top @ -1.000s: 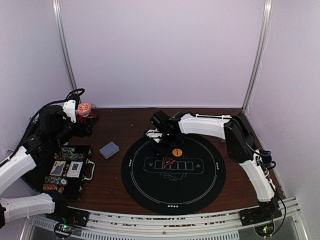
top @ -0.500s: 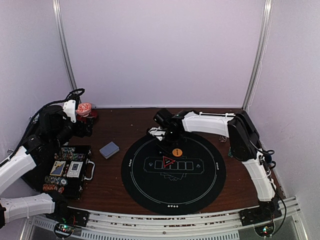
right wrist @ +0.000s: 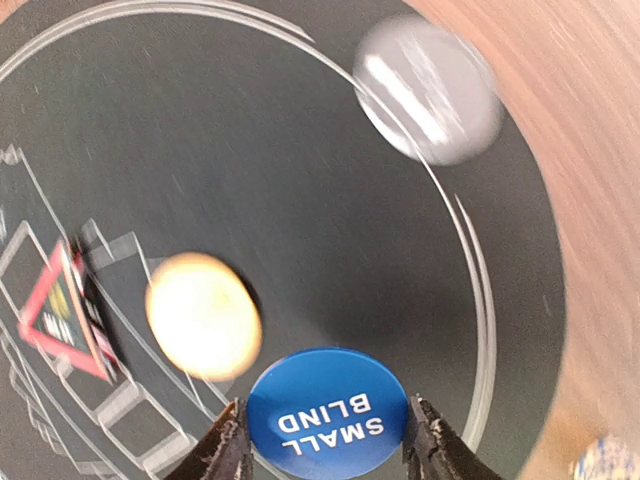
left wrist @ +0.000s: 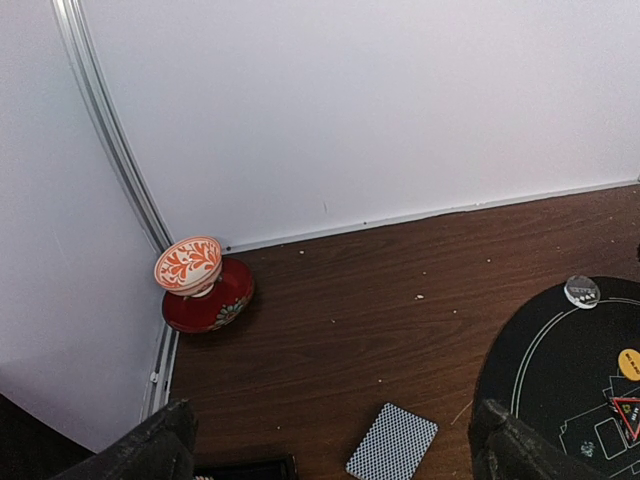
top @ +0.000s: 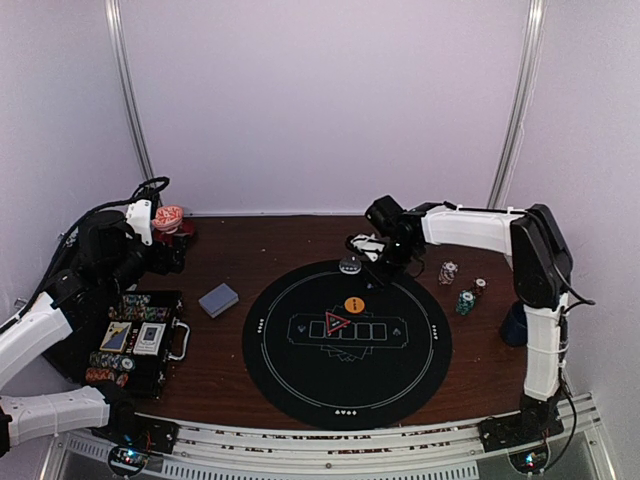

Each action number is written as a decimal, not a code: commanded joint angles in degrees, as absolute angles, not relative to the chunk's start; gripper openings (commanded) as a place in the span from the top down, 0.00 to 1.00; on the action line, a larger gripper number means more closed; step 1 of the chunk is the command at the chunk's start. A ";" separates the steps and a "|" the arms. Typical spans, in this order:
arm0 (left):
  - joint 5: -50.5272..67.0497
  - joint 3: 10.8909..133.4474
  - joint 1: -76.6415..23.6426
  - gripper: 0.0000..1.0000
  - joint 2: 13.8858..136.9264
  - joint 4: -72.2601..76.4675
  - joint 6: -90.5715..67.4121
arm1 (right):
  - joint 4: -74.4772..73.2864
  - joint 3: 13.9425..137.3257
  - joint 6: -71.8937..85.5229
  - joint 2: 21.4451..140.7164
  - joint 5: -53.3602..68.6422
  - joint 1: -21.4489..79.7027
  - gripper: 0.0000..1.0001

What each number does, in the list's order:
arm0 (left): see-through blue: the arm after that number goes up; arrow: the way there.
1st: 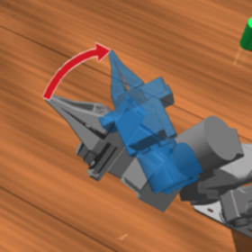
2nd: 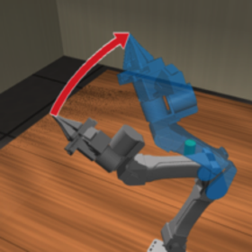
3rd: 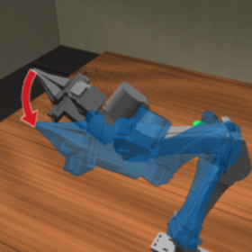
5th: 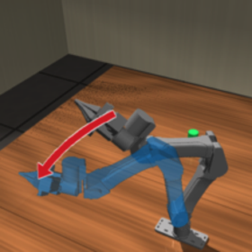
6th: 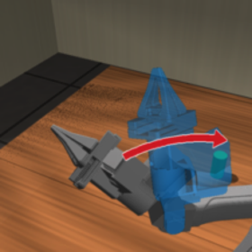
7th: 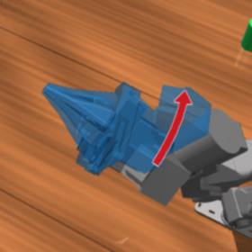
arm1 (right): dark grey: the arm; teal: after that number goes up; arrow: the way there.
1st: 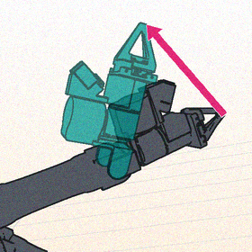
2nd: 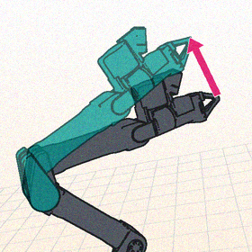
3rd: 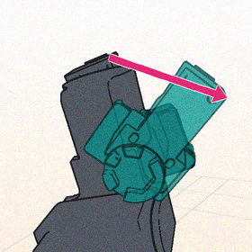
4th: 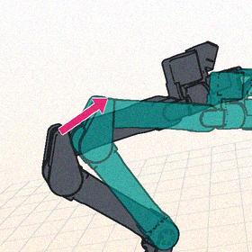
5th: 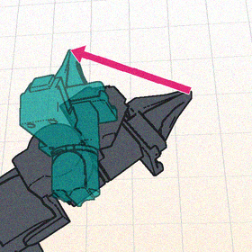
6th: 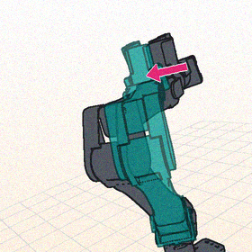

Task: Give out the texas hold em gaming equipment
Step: Pick up the small blind button from the poker table mat, then place the small blind button in the small blind area.

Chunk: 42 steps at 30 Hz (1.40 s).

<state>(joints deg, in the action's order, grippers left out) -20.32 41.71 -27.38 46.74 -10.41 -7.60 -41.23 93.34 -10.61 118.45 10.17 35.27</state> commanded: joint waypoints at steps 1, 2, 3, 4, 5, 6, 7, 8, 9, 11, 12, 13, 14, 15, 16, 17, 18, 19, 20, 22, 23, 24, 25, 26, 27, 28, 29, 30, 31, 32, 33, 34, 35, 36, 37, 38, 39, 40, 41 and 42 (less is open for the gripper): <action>-19.60 42.97 -27.44 0.02 46.36 -8.00 -7.46 | -38.83 83.87 -12.77 109.92 9.71 31.65 0.54; -19.60 42.98 -27.44 0.02 46.40 -8.00 -7.44 | -38.46 81.51 -13.08 108.29 9.67 30.81 0.54; -19.71 42.98 -27.39 0.02 46.45 -8.00 -7.41 | -38.09 79.20 -13.48 106.81 9.67 30.05 0.54; -19.79 42.98 -27.39 0.02 46.41 -8.00 -7.40 | -37.61 76.93 -13.79 105.23 9.54 29.33 0.54; -19.78 42.98 -27.46 0.02 46.41 -8.00 -7.42 | -37.36 74.66 -14.18 103.87 9.35 28.72 0.54; -19.90 42.98 -27.45 0.02 46.41 -8.00 -7.41 | -37.08 71.76 -14.62 102.51 9.37 28.11 0.54; -19.91 42.98 -27.40 0.02 46.34 -8.00 -7.41 | -36.72 69.76 -15.02 101.19 9.47 27.52 0.54; -19.88 42.98 -27.45 0.02 46.32 -8.00 -7.41 | -36.27 67.62 -15.29 99.93 9.63 26.94 0.54; -19.96 42.98 -27.41 0.02 46.32 -8.00 -7.46 | -35.87 65.72 -15.68 98.71 9.66 26.46 0.54; -19.96 42.96 -27.42 0.02 46.32 -8.00 -7.43 | -35.32 62.51 -16.43 96.77 9.66 25.51 0.53; -20.00 42.98 -27.40 0.02 46.32 -8.00 -7.40 | -35.06 61.10 -16.74 95.88 9.67 25.06 0.53; -19.96 42.98 -27.44 0.02 46.32 -8.00 -7.38 | -34.79 59.66 -17.01 95.17 9.67 24.72 0.53; -19.95 42.98 -27.35 0.02 46.32 -8.00 -7.39 | -34.63 58.46 -17.25 94.43 9.60 24.44 0.53; -19.95 42.90 -27.37 0.02 46.24 -8.00 -7.38 | -34.54 57.27 -17.57 93.73 9.54 24.16 0.53; -20.00 42.95 -27.39 0.02 46.23 -8.01 -7.38 | -34.53 56.30 -17.85 93.17 9.50 24.05 0.54; -20.04 42.93 -27.41 0.02 46.27 -8.00 -7.43 | -34.53 55.44 -18.13 92.64 9.42 24.00 0.53; -20.04 42.97 -27.37 0.02 46.23 -7.95 -7.41 | -34.47 54.63 -18.25 92.01 9.34 23.85 0.53; -20.05 42.98 -27.43 0.02 46.16 -7.99 -7.42 | -34.31 53.87 -18.35 91.61 9.21 23.78 0.53; -20.04 42.98 -27.36 0.02 46.10 -8.04 -7.43 | -34.16 53.20 -18.49 91.25 9.15 23.68 0.53; -20.18 42.89 -27.42 0.02 45.99 -8.00 -7.42 | -33.91 52.08 -18.70 90.78 8.83 23.41 0.53; -20.25 42.89 -27.37 0.02 45.97 -8.00 -7.42 | -33.85 51.55 -18.83 90.67 8.79 23.15 0.53; -20.15 42.89 -27.41 0.02 46.04 -8.00 -7.39 | -33.73 51.11 -18.95 90.58 8.87 23.04 0.53; -20.14 42.89 -27.40 0.02 46.05 -8.00 -7.41 | -33.60 50.62 -19.12 90.56 8.95 22.92 0.53; -20.13 42.96 -27.40 0.02 46.05 -8.00 -7.42 | -33.48 50.32 -19.30 90.65 9.01 22.94 0.53; -20.13 42.91 -27.44 0.02 46.13 -8.00 -7.41 | -33.49 50.01 -19.45 90.82 9.18 22.94 0.53; -20.13 42.89 -27.38 0.02 46.14 -8.00 -7.44 | -33.52 49.93 -19.63 90.93 9.43 22.92 0.53; -20.18 42.89 -27.42 0.02 46.09 -8.00 -7.39 | -33.50 49.92 -19.76 91.01 9.64 22.94 0.53; -20.19 42.89 -27.42 0.02 46.09 -8.00 -7.38 | -33.43 49.85 -19.82 91.14 9.81 22.94 0.53; -20.15 42.89 -27.40 0.02 46.06 -8.00 -7.38 | -33.48 49.81 -19.86 91.22 9.84 22.92 0.53; -20.21 42.89 -27.34 0.02 46.06 -8.00 -7.39 | -33.42 49.83 -19.86 91.34 9.84 22.94 0.52; -20.21 42.89 -27.39 0.02 46.01 -8.00 -7.33 | -33.48 49.83 -19.93 91.46 9.84 22.91 0.50; -20.21 42.89 -27.43 0.02 45.97 -8.00 -7.34 | -33.55 49.83 -20.03 91.66 9.84 22.90 0.47; -20.21 42.89 -27.39 0.02 45.97 -8.00 -7.32 | -33.59 49.86 -20.10 91.74 9.84 22.88 0.45; -20.21 42.89 -27.38 0.02 45.93 -8.00 -7.32 | -33.84 50.02 -20.21 91.78 9.89 22.90 0.44; -20.21 42.89 -27.35 0.02 45.96 -8.00 -7.35 | -34.15 50.43 -20.29 91.76 9.93 22.93 0.43; -20.21 42.87 -27.41 0.02 45.97 -8.04 -7.34 | -34.49 50.94 -20.24 91.60 9.93 22.94 0.41; -20.25 42.89 -27.39 0.02 46.05 -8.00 -7.31 | -34.95 51.69 -20.18 91.41 9.93 22.88 0.38; -20.22 42.89 -27.34 0.02 46.10 -8.00 -7.31 | -35.57 52.66 -20.07 91.02 10.01 22.90 0.36; -20.22 42.89 -27.42 0.02 46.14 -8.00 -7.31 | -36.10 54.17 -19.88 90.55 10.19 23.00 0.34; -20.29 42.95 -27.43 0.02 46.10 -8.00 -7.36 | -36.71 55.63 -19.63 90.31 10.39 23.02 0.32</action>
<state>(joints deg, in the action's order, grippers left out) -20.34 41.71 -27.38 46.65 -10.41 -7.60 -34.96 51.03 -19.75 91.94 10.24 23.22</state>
